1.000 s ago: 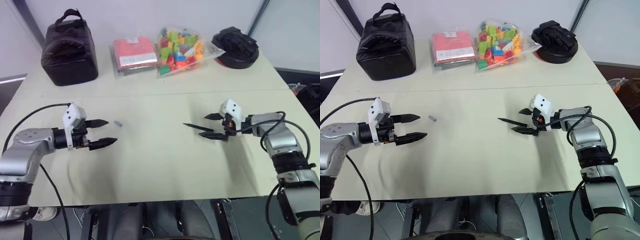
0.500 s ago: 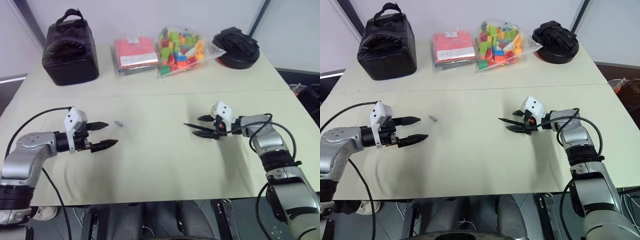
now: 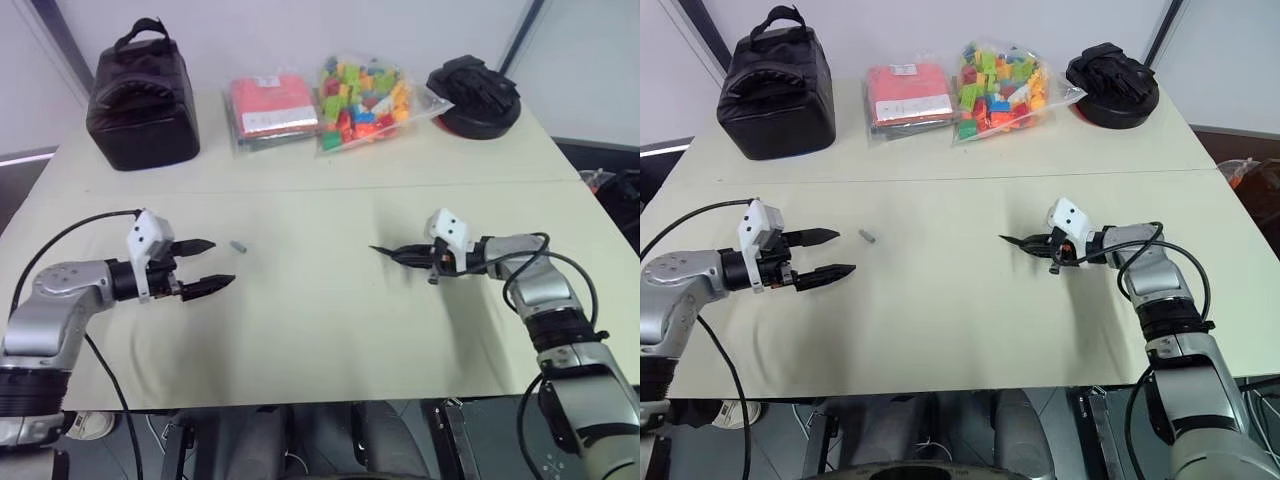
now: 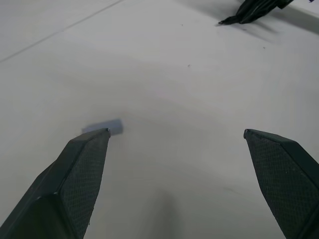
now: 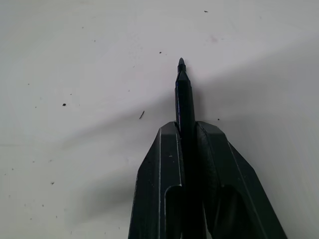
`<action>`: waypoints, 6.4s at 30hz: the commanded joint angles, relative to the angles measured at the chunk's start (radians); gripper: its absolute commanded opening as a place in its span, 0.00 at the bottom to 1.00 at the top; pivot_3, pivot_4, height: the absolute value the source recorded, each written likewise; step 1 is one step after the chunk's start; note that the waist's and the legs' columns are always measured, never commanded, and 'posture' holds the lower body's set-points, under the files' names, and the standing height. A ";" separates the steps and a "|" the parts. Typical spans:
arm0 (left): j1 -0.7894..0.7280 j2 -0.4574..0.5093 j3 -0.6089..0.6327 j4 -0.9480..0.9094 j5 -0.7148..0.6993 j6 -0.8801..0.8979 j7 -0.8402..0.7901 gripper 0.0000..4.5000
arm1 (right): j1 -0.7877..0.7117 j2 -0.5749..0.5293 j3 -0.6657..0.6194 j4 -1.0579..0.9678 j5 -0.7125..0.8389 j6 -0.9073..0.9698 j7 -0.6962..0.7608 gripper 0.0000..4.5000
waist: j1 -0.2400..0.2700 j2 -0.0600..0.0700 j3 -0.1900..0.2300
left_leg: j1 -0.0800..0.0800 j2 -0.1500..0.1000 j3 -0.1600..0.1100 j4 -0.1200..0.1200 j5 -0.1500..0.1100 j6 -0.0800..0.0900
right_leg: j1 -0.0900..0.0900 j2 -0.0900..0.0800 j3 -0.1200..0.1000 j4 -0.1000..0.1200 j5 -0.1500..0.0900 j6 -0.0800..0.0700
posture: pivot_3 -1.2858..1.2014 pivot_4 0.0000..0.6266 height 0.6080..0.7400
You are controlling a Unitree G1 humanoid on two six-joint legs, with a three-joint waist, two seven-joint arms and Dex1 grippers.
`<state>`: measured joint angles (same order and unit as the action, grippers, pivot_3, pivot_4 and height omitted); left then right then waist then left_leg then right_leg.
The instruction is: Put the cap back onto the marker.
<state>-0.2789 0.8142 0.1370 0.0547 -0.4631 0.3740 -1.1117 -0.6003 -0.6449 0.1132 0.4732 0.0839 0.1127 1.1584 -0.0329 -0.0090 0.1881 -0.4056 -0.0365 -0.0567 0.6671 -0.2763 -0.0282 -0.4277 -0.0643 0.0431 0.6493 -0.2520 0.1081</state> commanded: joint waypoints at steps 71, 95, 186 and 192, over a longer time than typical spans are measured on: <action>-0.791 -0.219 -0.288 1.248 0.639 -0.746 -0.328 0.48 | 0.205 -0.121 -0.101 -1.020 0.383 0.663 -0.374 0.00 | 0.022 -0.002 0.000 | -0.003 -0.001 -0.001 0.014 -0.003 0.006 | 0.004 0.002 -0.003 0.004 0.000 0.001 | 0.52 0.24 1.00; -0.771 -0.256 -0.273 1.246 0.641 -0.723 -0.282 0.00 | 0.217 -0.131 -0.107 -1.003 0.372 0.644 -0.376 0.00 | 0.023 -0.002 0.000 | -0.003 -0.002 -0.001 0.015 -0.003 0.006 | 0.004 0.002 -0.003 0.004 0.000 0.001 | 0.52 0.24 1.00; -0.677 -0.417 -0.242 0.680 0.369 -0.734 -0.224 0.00 | -0.200 -0.010 0.126 -0.409 -0.041 0.137 -0.067 0.00 | 0.018 -0.002 0.000 | -0.004 -0.001 0.001 0.015 -0.003 0.005 | 0.001 0.002 -0.001 0.004 0.000 0.002 | 0.52 0.24 1.00; -0.674 -0.407 -0.239 0.681 0.372 -0.733 -0.222 0.00 | -0.199 -0.008 0.126 -0.404 -0.041 0.134 -0.069 0.00 | 0.018 -0.002 0.000 | -0.004 -0.001 0.001 0.015 -0.003 0.005 | 0.001 0.002 -0.001 0.004 0.000 0.001 | 0.52 0.24 1.00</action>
<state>-0.9325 0.3938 -0.1085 0.7693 -0.0744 -0.3419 -1.3349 -0.7913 -0.6520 0.2643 0.0840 0.0410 0.2577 1.0960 -0.0146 -0.0107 0.1882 -0.4094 -0.0378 -0.0561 0.6822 -0.2791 -0.0227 -0.4264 -0.0624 0.0422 0.6534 -0.2520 0.1096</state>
